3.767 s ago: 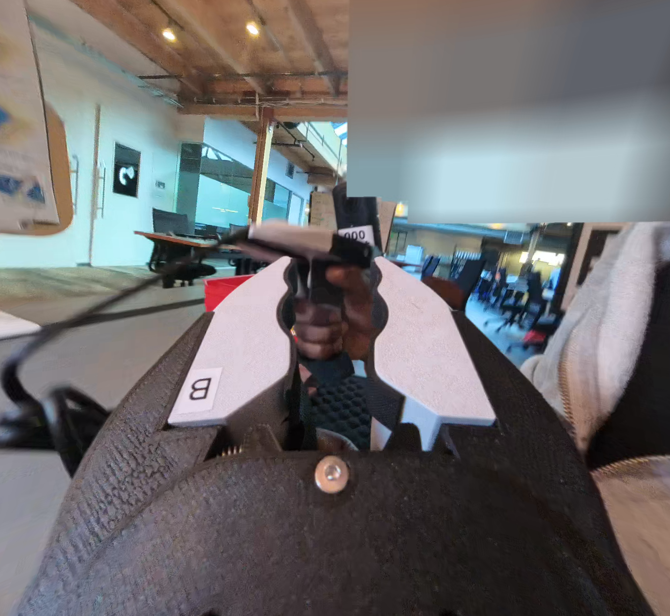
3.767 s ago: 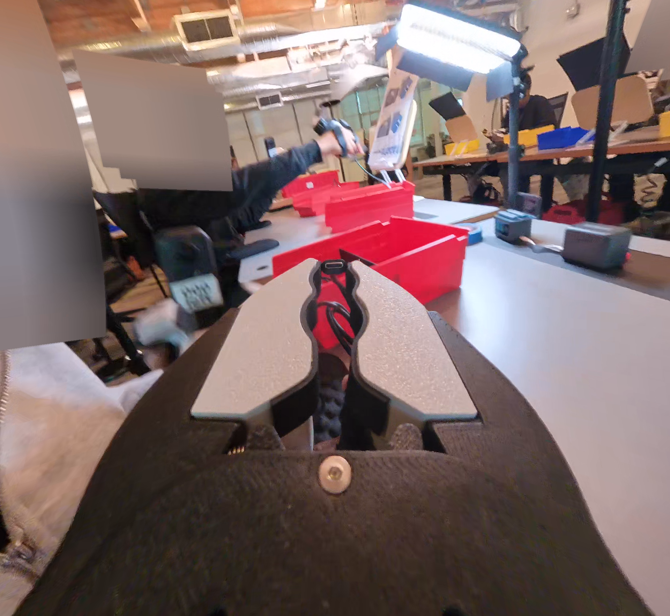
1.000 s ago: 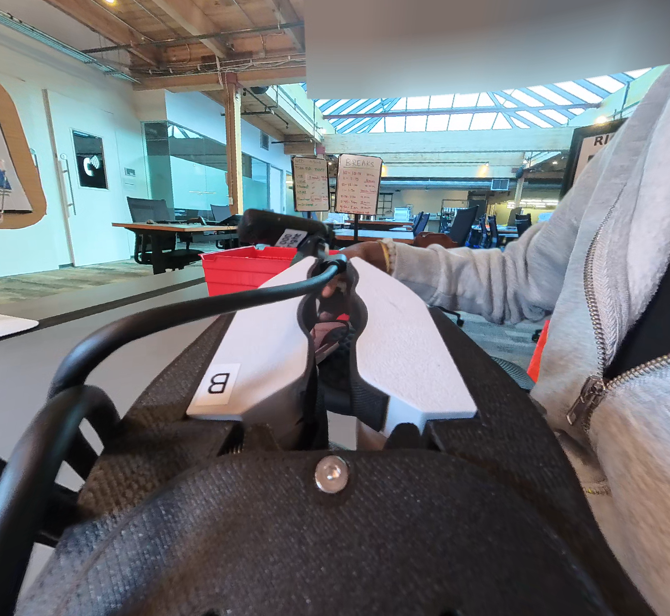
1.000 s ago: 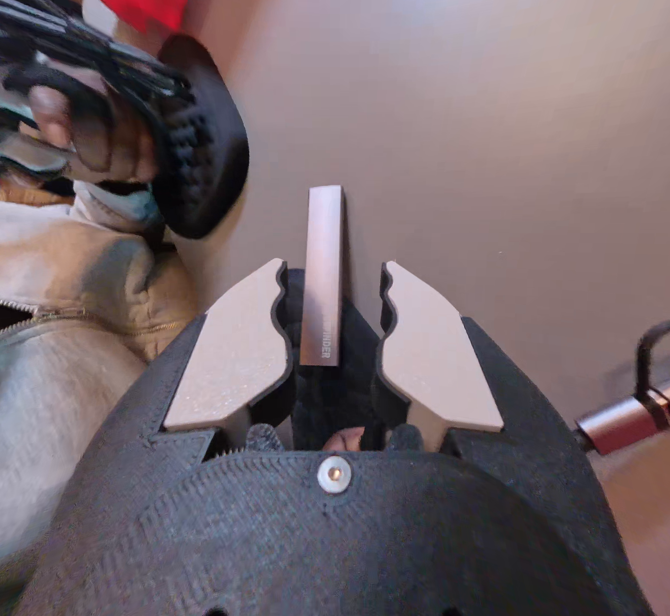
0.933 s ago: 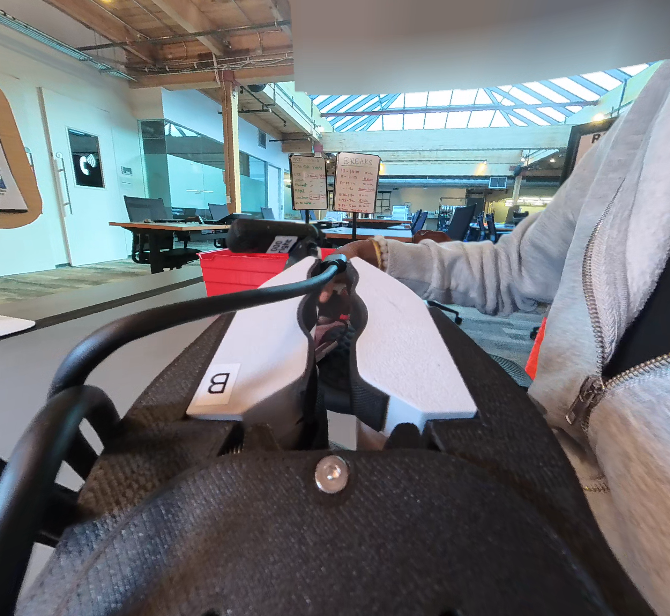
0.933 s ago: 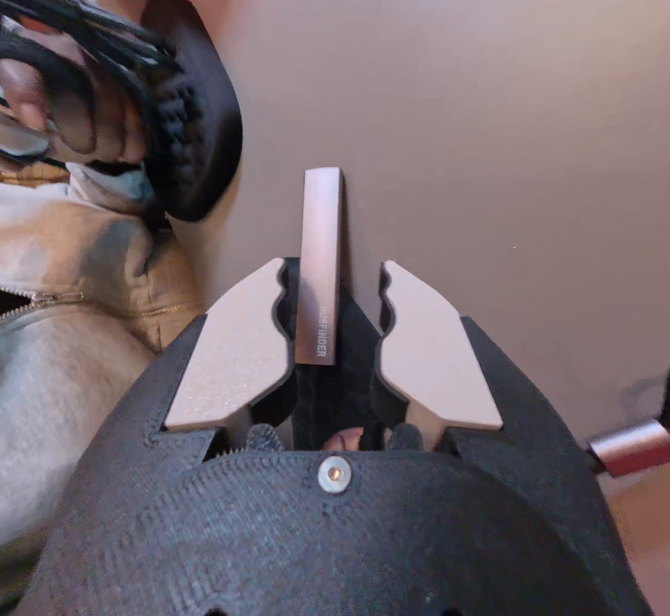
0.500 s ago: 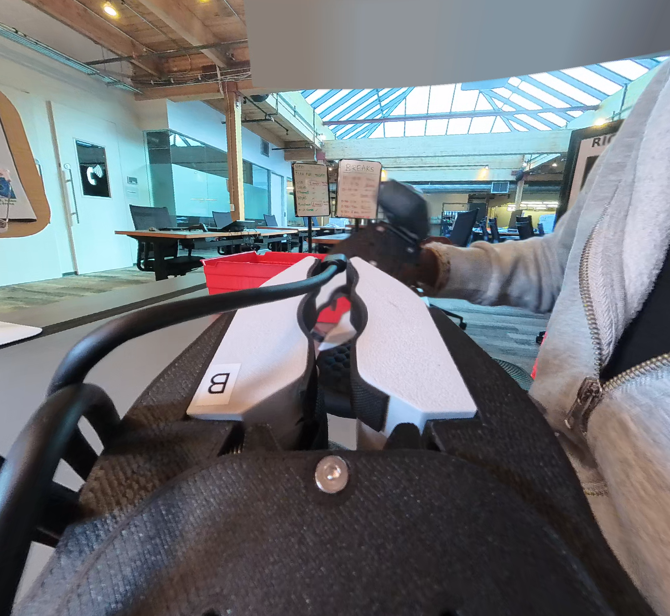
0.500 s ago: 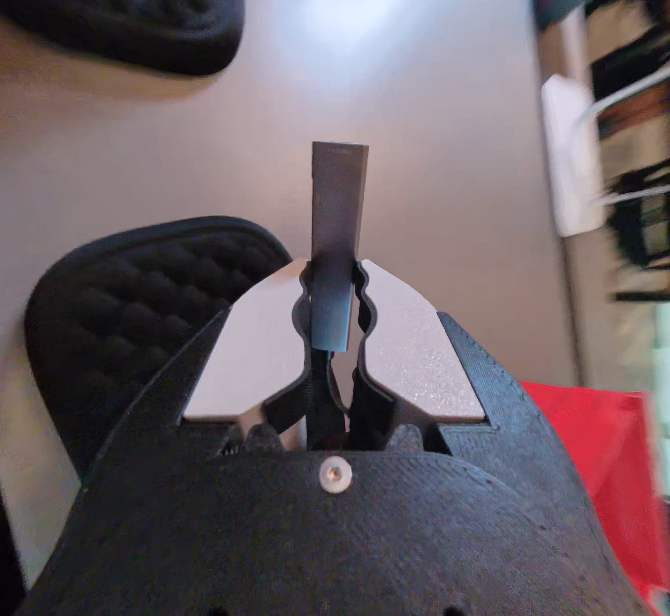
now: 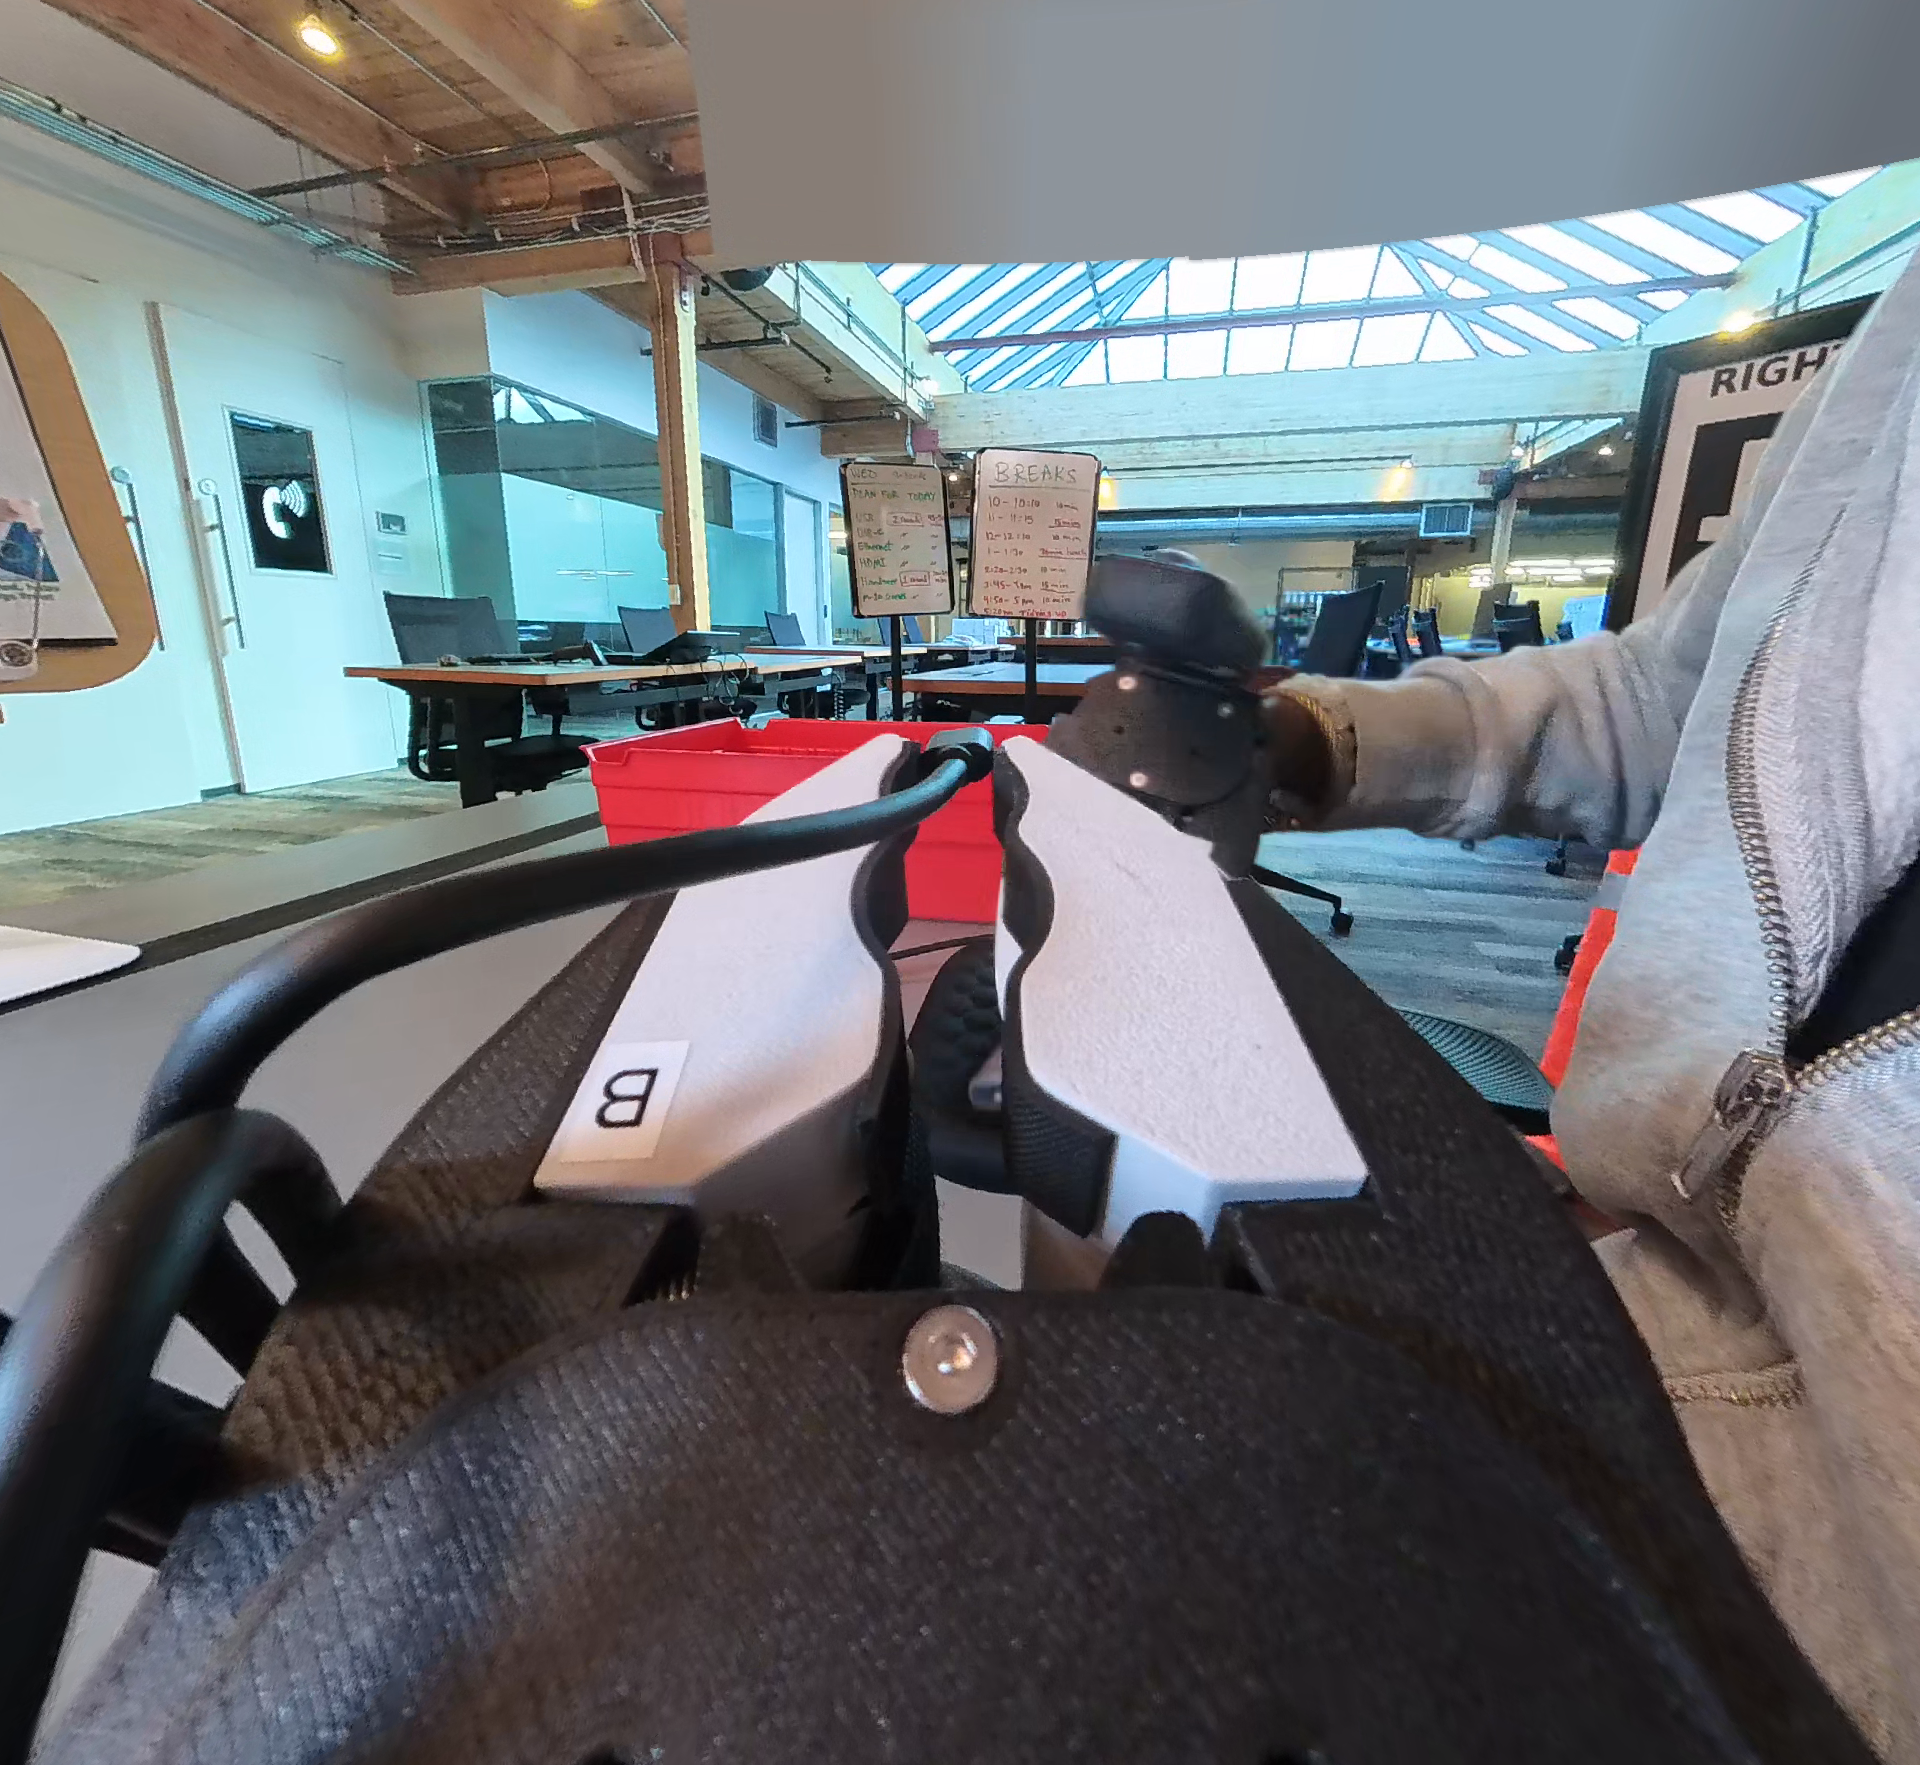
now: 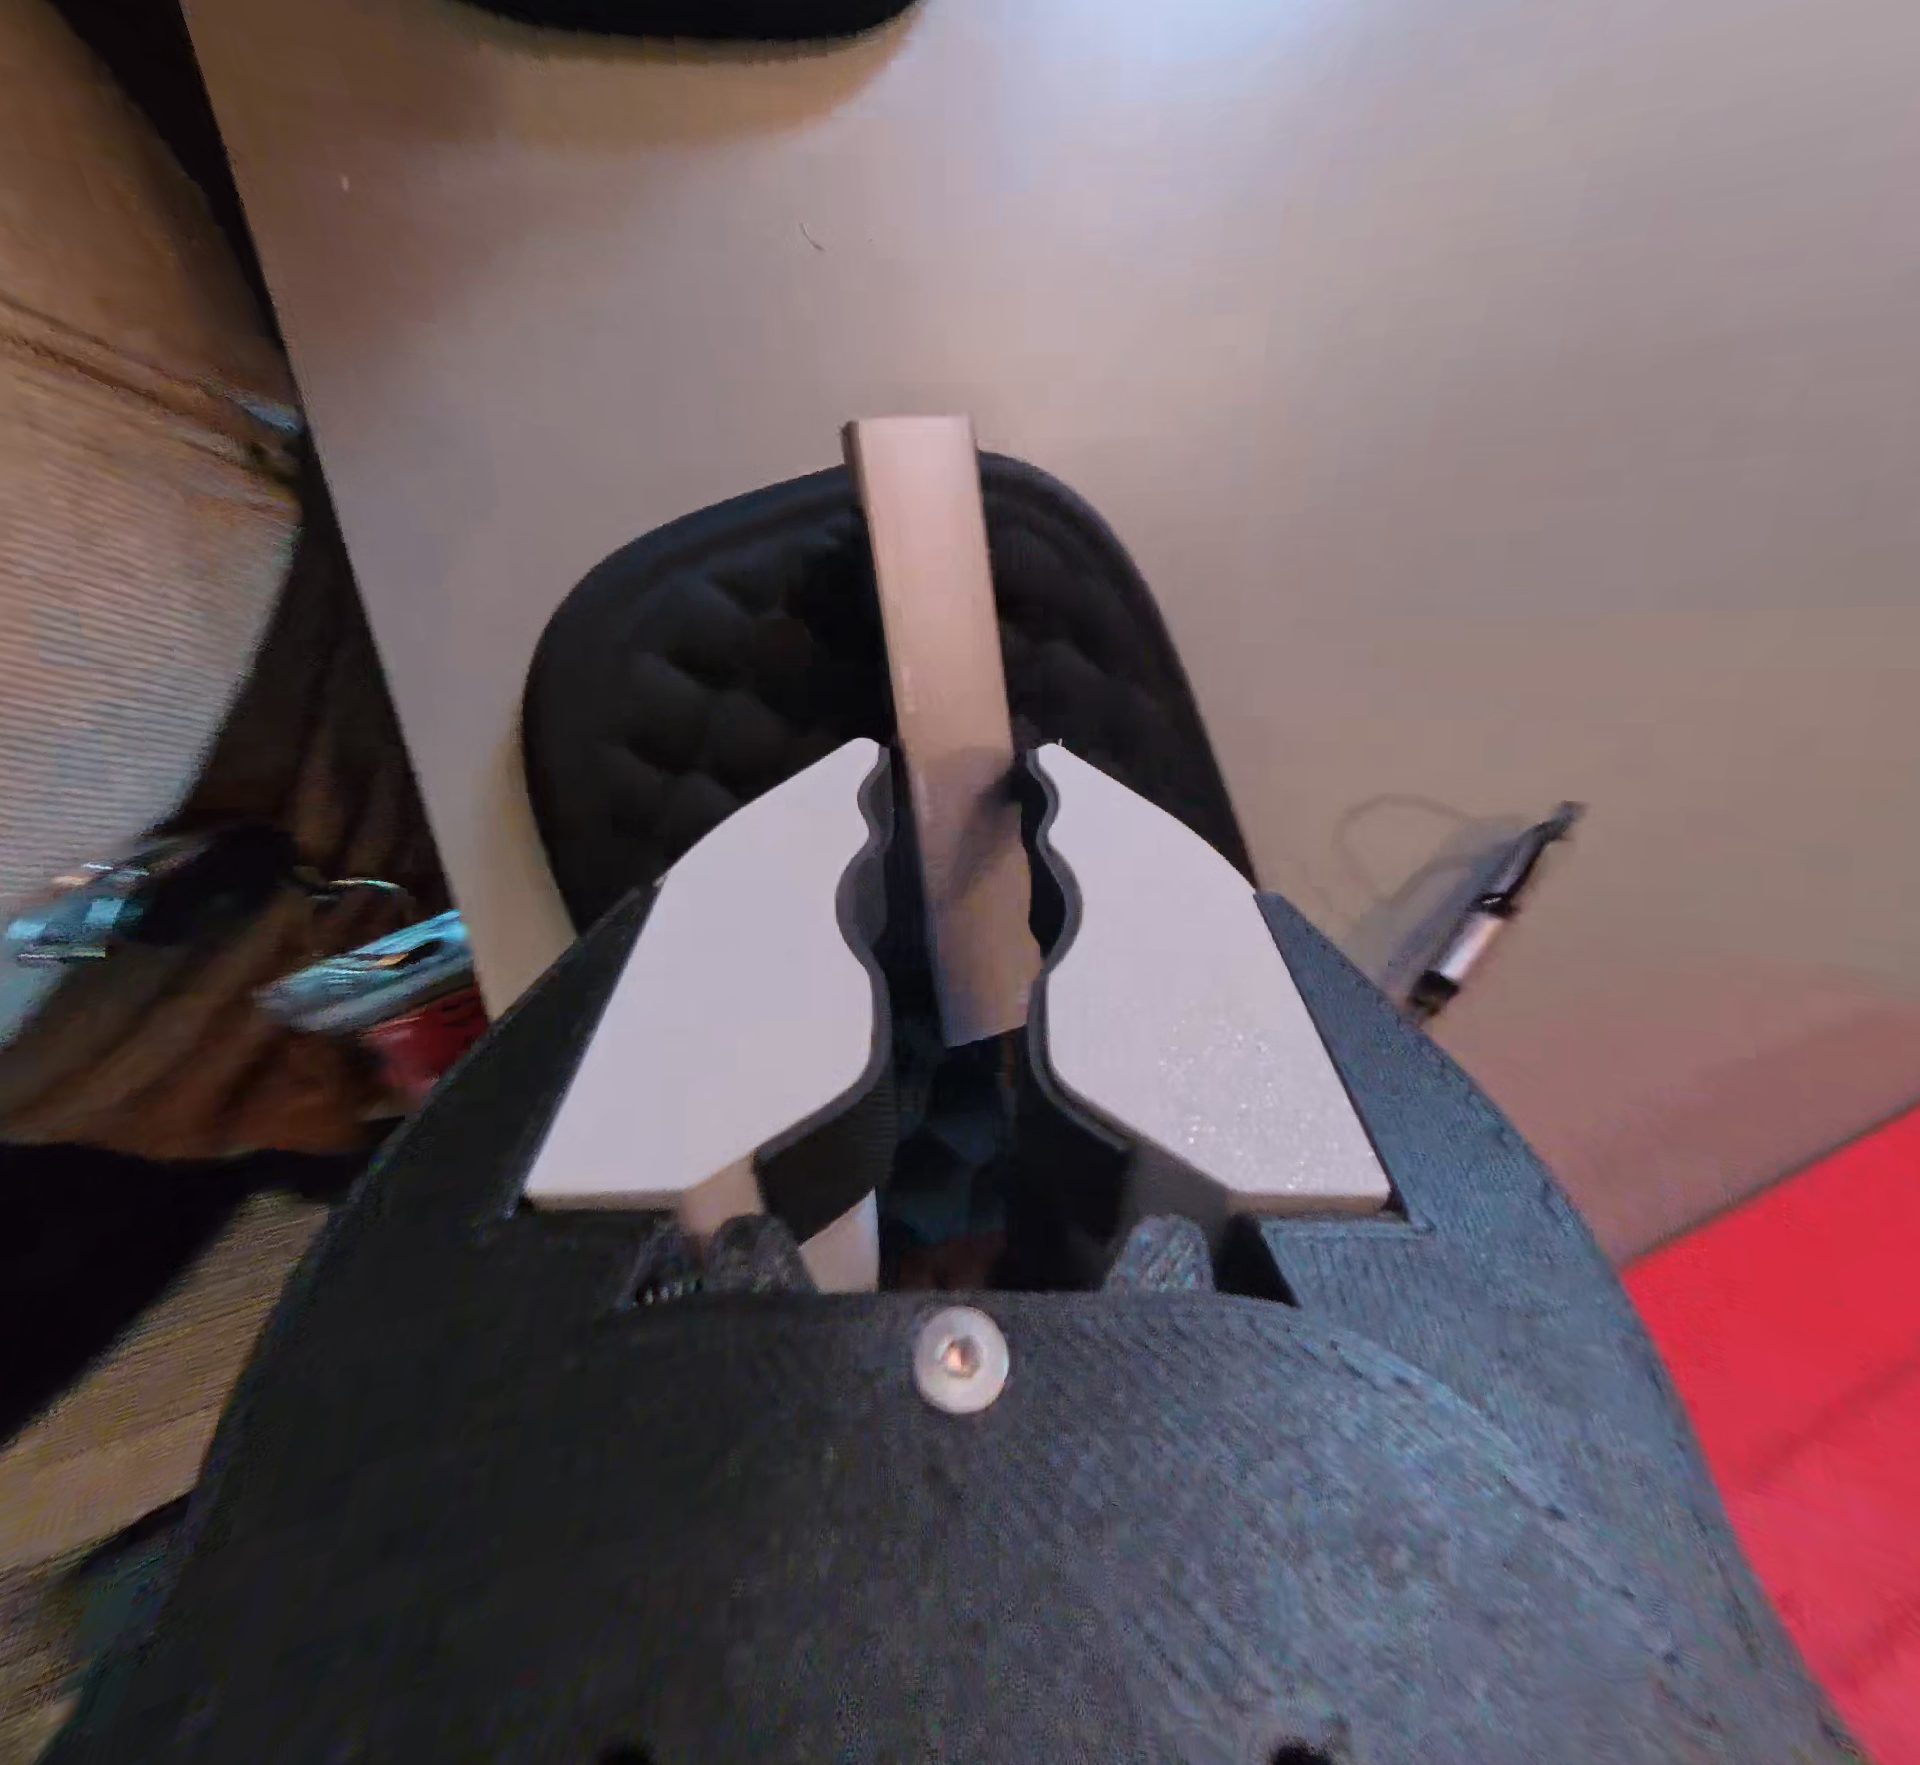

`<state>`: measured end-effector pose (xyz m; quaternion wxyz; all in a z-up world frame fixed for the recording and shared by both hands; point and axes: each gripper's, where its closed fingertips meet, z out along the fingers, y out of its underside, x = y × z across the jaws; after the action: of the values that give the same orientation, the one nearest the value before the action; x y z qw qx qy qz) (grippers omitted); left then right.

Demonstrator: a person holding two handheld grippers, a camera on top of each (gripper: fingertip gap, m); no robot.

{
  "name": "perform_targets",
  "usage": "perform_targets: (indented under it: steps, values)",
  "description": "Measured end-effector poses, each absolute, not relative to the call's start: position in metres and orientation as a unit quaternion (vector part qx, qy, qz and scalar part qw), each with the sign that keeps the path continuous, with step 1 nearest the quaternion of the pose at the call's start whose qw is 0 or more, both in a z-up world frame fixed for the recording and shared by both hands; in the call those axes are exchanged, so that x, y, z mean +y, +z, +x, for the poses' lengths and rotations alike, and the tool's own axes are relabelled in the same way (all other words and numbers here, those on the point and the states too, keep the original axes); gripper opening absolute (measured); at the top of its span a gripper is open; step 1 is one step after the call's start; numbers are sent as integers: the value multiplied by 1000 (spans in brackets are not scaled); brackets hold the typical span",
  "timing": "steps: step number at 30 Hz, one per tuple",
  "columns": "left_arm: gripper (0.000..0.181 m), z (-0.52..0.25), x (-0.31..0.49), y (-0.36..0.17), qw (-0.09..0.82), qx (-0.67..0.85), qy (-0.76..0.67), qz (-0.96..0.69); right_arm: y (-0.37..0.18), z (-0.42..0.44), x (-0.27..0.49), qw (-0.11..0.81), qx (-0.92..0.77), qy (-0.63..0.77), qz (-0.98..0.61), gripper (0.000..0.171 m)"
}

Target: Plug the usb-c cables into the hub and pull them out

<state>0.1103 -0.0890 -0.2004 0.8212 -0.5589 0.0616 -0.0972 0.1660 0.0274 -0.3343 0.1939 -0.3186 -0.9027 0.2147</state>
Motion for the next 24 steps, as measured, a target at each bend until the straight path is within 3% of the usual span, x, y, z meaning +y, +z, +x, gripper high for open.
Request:
perform_targets:
  steps: [7,9,13,17,19,24]
  values:
    - [13,110,-90,-200,822,61,-101,-557,-323,159,20,-25,-858,316,-404,47]
    - [13,110,-90,-200,822,60,-102,-557,-317,154,12,-38,-854,348,-386,47]
    - [13,107,-86,-205,812,51,-99,-573,-327,156,1,23,-894,320,-312,49]
    - [14,108,-78,-218,775,56,-84,-624,-338,151,-2,108,-907,298,-278,35]
    - [14,111,-74,-227,746,65,-92,-656,-333,152,-5,106,-896,325,-283,22]
    - [14,118,-66,-239,708,83,-111,-692,-304,140,-6,190,-893,340,-225,21]
